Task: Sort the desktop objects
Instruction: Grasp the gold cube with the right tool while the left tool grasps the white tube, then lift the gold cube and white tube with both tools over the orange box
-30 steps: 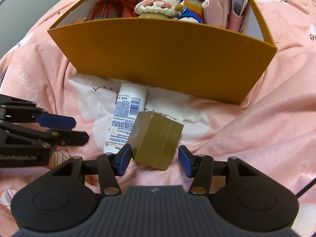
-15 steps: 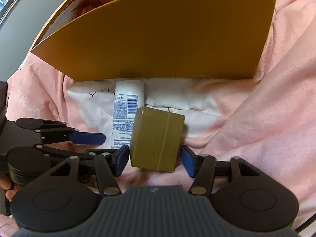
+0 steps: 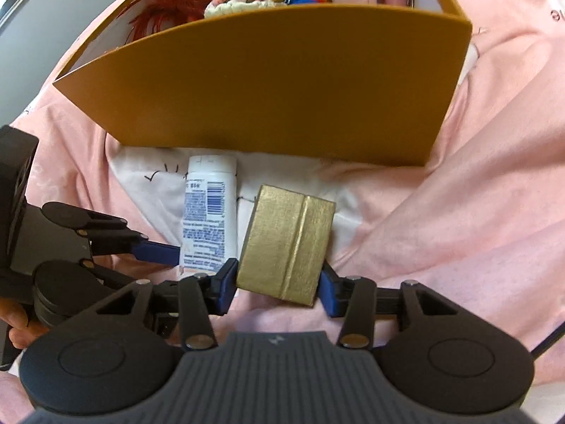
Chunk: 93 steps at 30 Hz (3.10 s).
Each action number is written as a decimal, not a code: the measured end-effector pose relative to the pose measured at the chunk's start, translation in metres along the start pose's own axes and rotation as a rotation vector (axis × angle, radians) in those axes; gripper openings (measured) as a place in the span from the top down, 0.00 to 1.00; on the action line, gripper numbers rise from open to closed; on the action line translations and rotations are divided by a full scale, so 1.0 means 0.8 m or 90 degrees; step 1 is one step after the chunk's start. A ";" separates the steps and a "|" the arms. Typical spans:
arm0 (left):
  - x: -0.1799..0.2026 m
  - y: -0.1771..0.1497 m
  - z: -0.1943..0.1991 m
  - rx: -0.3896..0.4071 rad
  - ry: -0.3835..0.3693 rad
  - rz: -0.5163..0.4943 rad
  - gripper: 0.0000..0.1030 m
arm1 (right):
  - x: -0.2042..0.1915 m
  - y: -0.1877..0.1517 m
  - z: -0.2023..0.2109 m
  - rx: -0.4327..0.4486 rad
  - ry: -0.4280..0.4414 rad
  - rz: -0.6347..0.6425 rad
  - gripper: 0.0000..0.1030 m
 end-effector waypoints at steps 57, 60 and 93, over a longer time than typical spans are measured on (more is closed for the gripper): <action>0.017 -0.011 0.118 0.213 0.091 0.031 0.95 | -0.016 -0.007 0.031 0.050 -0.010 0.041 0.54; 0.017 -0.009 0.127 0.225 0.079 0.037 0.95 | -0.018 -0.004 0.038 0.059 -0.005 0.042 0.54; -0.012 0.108 0.292 0.443 0.096 0.001 0.95 | -0.082 0.159 0.152 0.243 0.075 0.095 0.55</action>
Point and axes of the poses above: each gripper's, at about its wrist camera, not at the fingertips, and z roughly against the way its jaws point, x to its right, y to its top, the point moved 2 cm from there along -z, roughly the way its jaws point, and after that the axes turned 6 degrees about x, right-handed, at the moved point
